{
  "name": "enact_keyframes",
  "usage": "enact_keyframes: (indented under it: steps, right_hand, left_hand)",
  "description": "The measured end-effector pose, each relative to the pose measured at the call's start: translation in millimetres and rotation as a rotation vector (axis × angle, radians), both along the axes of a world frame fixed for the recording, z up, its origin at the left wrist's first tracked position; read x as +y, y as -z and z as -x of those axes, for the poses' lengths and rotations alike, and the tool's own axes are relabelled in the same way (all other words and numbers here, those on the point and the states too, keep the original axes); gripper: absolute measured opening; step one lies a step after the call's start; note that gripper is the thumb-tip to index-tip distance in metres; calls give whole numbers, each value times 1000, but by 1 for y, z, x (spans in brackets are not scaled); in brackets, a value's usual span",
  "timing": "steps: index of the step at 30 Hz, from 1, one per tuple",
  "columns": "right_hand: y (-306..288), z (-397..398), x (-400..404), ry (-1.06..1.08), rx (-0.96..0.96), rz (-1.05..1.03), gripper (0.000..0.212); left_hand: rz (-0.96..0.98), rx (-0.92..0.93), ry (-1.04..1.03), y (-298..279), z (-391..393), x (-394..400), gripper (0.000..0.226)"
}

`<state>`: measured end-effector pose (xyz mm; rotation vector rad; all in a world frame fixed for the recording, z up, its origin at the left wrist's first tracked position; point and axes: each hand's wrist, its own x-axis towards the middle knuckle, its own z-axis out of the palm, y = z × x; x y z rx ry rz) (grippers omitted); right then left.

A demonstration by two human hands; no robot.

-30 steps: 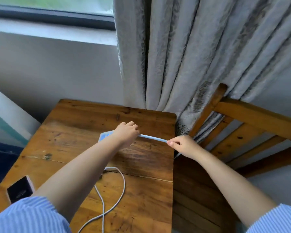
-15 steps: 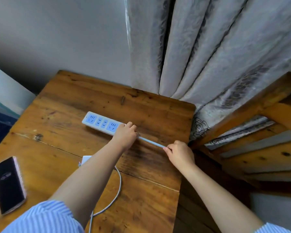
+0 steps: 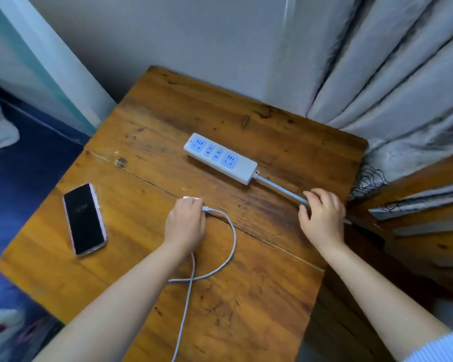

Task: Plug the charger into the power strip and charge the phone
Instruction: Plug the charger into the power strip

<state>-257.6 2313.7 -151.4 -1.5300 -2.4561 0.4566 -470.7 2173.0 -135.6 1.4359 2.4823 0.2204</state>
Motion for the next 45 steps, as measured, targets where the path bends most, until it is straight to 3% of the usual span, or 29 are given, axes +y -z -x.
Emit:
enact_keyframes:
  steps: [3,7,14,22,26,31,37,45]
  right_hand:
    - [-4,24,-26,-137,65,-101,25]
    - [-6,61,-57,-250,140,8,22]
    - [-5,95,-84,-298,51,173,23]
    - [8,171,-103,-267,-162,375,65]
    - [19,192,-105,-235,-240,330,60]
    - [12,178,-98,-90,-30,338,55]
    - [-26,159,-52,-44,123,157,40]
    - [-41,163,8,-182,-72,50,40]
  left_hand:
    - [214,-106,-239,16,7,-41,27]
    - [296,-210,-348,33,2,-65,42]
    - [253,-254,-365,40,30,-76,21]
    - [174,-276,-417,36,92,-109,17]
    - [56,-271,-387,40,106,-106,15]
    - [-50,-279,-391,43,104,-78,18]
    - [-161,-250,-393,57,93,-31,20]
    - [-134,-154,-447,83,80,-1,28]
